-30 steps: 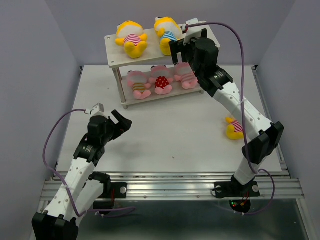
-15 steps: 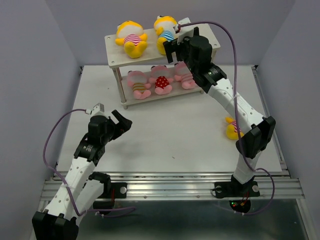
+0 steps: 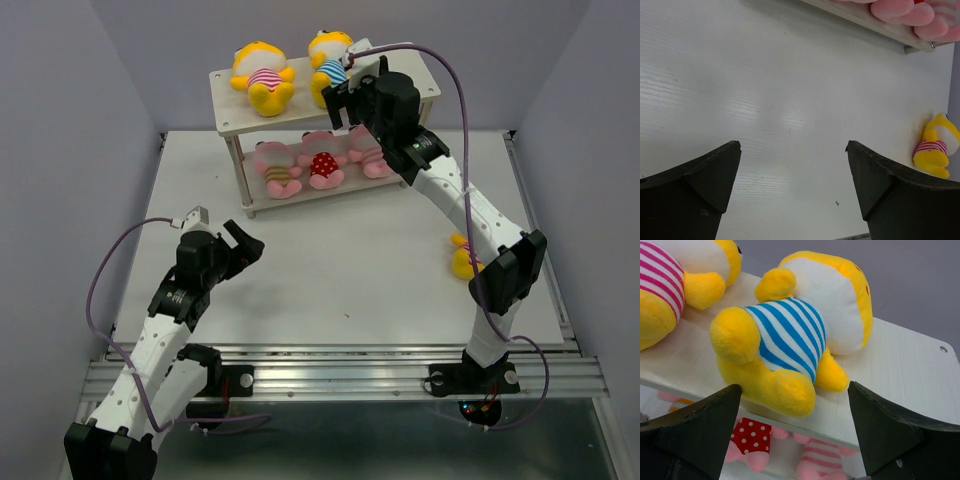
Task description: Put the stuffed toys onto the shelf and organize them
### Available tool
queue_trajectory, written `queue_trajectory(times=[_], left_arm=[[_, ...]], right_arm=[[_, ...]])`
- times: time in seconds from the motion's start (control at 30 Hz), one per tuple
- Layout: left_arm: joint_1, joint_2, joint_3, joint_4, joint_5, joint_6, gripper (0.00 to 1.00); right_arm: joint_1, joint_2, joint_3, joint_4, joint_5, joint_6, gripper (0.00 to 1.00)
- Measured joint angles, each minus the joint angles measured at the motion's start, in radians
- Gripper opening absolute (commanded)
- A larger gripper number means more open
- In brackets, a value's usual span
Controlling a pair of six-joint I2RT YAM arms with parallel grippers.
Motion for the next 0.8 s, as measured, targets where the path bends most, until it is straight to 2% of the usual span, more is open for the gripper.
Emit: queue_trajectory(times=[0.07,0.1,0.17,0.2,0.27,0.3,0.47,0.57,0.7,0.8], left_arm=[[0.000,0.001,0.000,0.000,0.000,0.000,0.99],[0.000,0.002,0.000,0.000,0.000,0.000,0.99],[0.000,0.002,0.000,0.000,0.000,0.000,0.99],[0.000,0.002,0.000,0.000,0.000,0.000,0.99],[0.000,0.002,0.000,0.000,0.000,0.000,0.99],[0.000,0.002,0.000,0.000,0.000,0.000,0.99],[0.000,0.002,0.000,0.000,0.000,0.000,0.99],[0.000,0.002,0.000,0.000,0.000,0.000,0.99],[0.000,0.002,0.000,0.000,0.000,0.000,0.99],[0.000,0.002,0.000,0.000,0.000,0.000,0.99]], right_arm=[[0.000,0.000,0.000,-0.001,-0.005,-0.004,0.76],[0.000,0.000,0.000,-0.001,-0.007,-0.003,0.69],[0.000,0.000,-0.002,0.000,-0.011,-0.004,0.61],[0.000,-0.001,-0.005,0.000,-0.014,-0.006,0.53],[0.000,-0.004,-0.016,0.000,-0.019,-0.010,0.46],[0.000,-0.005,-0.018,-0.002,-0.023,-0.014,0.38],[0.000,-0.008,-0.029,0.000,-0.044,-0.022,0.25],[-0.004,-0.009,-0.034,0.000,-0.076,-0.044,0.13],[-0.008,-0.017,-0.050,0.001,-0.131,-0.086,0.06],[-0.015,-0.021,-0.052,0.000,-0.176,-0.135,0.05]])
